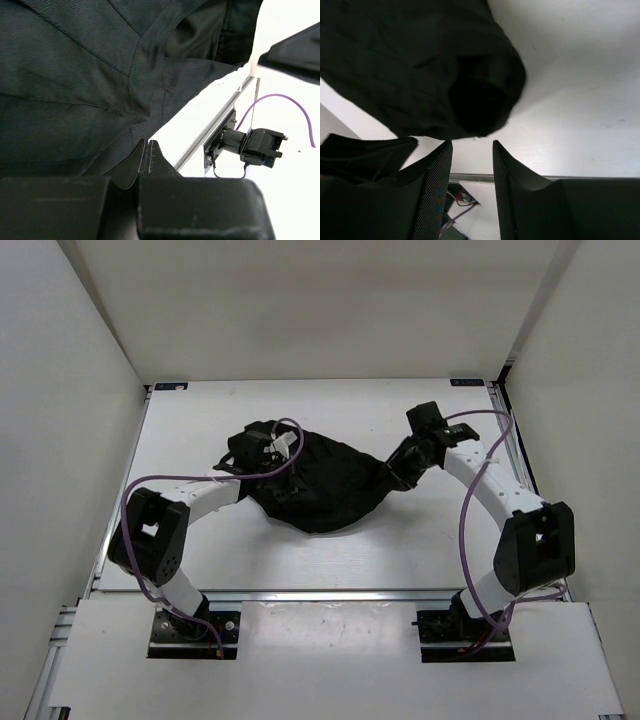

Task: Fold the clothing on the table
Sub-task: Flatten the skirt out

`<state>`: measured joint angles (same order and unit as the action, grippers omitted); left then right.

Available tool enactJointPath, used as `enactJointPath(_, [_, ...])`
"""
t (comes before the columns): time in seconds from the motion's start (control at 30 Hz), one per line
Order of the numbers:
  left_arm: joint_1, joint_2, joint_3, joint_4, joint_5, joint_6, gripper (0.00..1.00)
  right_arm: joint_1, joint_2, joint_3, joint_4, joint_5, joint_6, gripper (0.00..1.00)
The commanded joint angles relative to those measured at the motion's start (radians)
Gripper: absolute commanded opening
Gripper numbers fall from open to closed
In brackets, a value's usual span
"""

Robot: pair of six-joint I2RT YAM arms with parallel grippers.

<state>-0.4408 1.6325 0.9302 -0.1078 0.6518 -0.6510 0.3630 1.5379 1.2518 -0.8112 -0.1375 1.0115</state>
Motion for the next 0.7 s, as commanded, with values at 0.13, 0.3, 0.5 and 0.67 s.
enactJointPath(0.13, [0.048,-0.072,-0.022,0.057,0.052,-0.007,0.00,-0.004,0.091,0.055,0.000,0.009,0.058,0.43])
enactJointPath(0.3, [0.085,-0.088,-0.047,0.071,0.068,-0.018,0.00,0.025,0.152,0.136,-0.077,0.041,0.021,0.44])
enactJointPath(0.5, [0.117,-0.092,-0.068,0.097,0.072,-0.033,0.00,0.036,0.168,0.198,-0.164,0.088,0.002,0.43])
enactJointPath(0.67, [0.126,-0.095,-0.082,0.121,0.081,-0.035,0.00,0.059,0.104,0.221,-0.212,0.119,0.028,0.43])
